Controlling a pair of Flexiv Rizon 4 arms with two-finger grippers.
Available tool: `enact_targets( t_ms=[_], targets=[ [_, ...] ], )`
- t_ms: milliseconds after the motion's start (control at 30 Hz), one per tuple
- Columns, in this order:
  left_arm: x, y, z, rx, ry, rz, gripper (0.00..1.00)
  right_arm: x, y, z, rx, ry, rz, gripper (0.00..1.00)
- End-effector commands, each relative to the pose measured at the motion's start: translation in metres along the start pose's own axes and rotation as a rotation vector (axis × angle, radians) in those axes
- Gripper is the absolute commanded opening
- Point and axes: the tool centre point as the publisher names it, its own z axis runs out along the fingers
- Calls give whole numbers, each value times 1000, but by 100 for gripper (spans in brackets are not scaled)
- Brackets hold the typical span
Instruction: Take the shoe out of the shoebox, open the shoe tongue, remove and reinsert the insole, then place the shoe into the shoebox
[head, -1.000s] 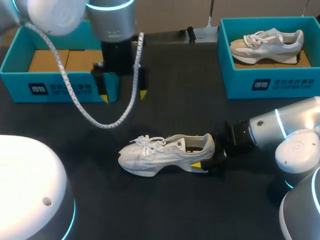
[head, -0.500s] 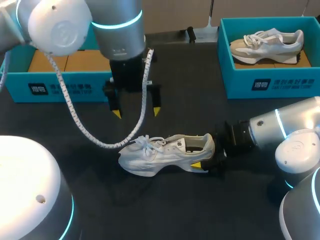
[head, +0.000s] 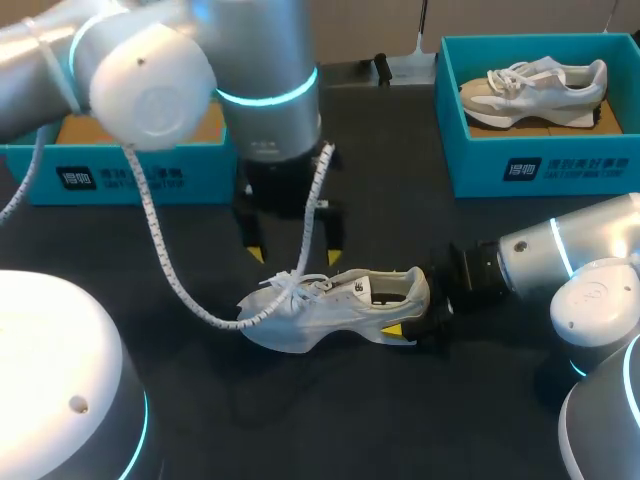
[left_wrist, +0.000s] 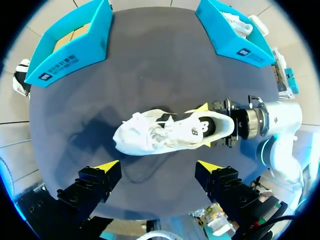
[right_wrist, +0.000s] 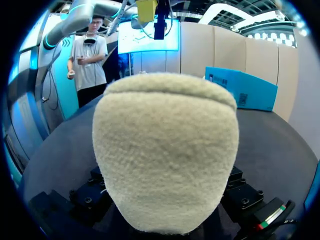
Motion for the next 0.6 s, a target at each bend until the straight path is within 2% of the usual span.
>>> enact_targets(
  t_ms=[33, 133, 600],
  targets=[
    [18, -10, 15, 2, -16, 6, 100, 1, 0, 2, 6, -1, 0, 0],
    [22, -13, 18, 29, -18, 14, 100, 1, 0, 2, 6, -1, 0, 0],
    [22, -13, 18, 29, -18, 14, 100, 1, 0, 2, 6, -1, 0, 0]
  ],
)
